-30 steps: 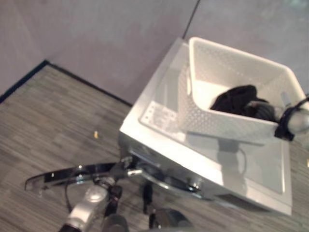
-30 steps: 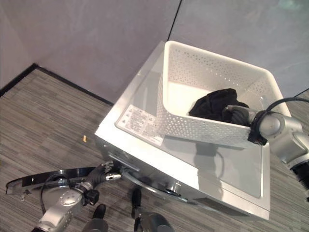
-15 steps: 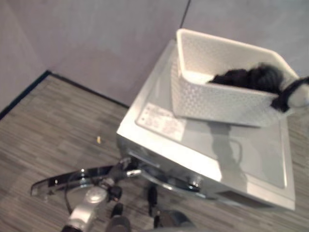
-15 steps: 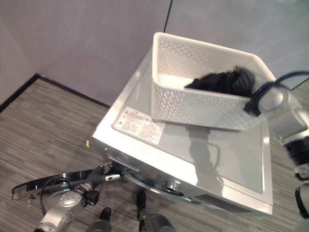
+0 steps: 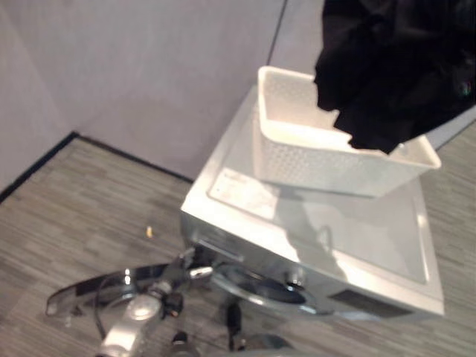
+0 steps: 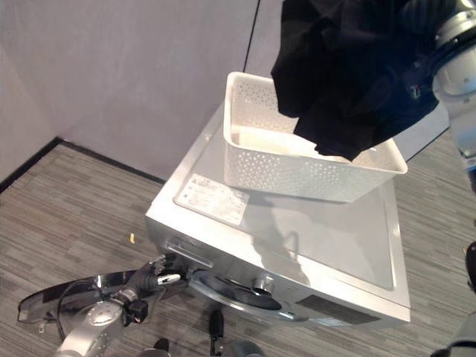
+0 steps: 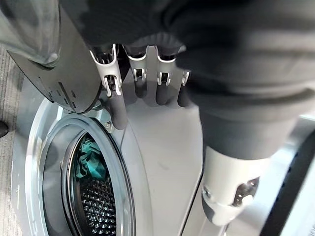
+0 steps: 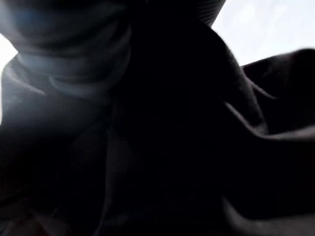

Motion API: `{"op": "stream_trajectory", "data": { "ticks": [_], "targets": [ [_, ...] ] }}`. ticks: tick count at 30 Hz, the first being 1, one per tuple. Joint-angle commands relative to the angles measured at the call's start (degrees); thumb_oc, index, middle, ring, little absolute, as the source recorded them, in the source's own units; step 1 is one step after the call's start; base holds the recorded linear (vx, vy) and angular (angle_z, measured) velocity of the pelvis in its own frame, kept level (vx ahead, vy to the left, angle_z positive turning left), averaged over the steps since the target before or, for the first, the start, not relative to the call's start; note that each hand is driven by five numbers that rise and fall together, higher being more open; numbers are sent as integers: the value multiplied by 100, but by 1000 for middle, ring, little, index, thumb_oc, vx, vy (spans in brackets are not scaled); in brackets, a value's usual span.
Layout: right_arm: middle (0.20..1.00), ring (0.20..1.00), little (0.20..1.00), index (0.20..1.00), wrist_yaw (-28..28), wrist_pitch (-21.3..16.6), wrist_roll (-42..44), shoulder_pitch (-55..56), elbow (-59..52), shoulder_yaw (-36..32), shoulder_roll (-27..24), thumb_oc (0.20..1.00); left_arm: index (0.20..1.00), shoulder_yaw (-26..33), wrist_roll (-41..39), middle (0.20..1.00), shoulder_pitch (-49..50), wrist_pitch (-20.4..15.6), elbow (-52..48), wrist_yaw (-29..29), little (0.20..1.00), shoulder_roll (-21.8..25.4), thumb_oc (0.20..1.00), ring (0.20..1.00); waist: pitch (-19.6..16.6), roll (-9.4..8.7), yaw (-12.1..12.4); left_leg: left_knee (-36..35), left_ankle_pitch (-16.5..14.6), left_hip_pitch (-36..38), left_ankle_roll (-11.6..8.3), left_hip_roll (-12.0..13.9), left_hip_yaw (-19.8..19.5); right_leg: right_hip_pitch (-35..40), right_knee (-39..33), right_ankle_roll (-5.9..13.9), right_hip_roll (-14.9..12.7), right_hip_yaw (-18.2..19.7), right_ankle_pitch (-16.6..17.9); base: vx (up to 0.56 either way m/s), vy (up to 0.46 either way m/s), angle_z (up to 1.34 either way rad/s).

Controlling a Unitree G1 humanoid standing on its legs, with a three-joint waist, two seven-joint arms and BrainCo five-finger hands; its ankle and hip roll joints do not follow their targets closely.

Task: Grab the laundry basket,head to the washer,open it,put in the laundry and shut it.

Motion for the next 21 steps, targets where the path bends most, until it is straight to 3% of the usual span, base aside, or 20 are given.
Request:
{"op": "stream_trajectory", "data": {
  "ticks": [1, 13, 21],
  "targets": [
    [200, 200, 200, 200, -878, -91, -371, -1201, 365, -183, -49, 200, 1000, 229, 45, 1000, -320, -516, -133, 250, 1000, 293, 1000, 1000, -379, 200, 81, -588, -325, 608, 109, 633, -72, -291, 829, 754, -773, 177, -509, 0, 0, 0],
    [200, 200, 200, 200, -2134, 184, -1366, -2009, 990, -344, 281, 200, 1000, 209, 104, 1000, -492, -675, -61, 528, 1000, 360, 1000, 1000, -458, 255, 194, -349, -470, 609, 162, 553, -146, -221, 897, 747, -793, 186, -549, 0, 11, 0],
    [200, 200, 200, 200, -2493, 271, -1602, -1910, 992, -646, 348, 200, 1000, 178, 261, 1000, -630, -758, -17, 599, 1000, 319, 1000, 1000, -439, 214, 229, 240, -770, 509, 278, 355, -193, -160, 1051, 817, -927, 256, -595, -11, 79, 2]
  ]
}}
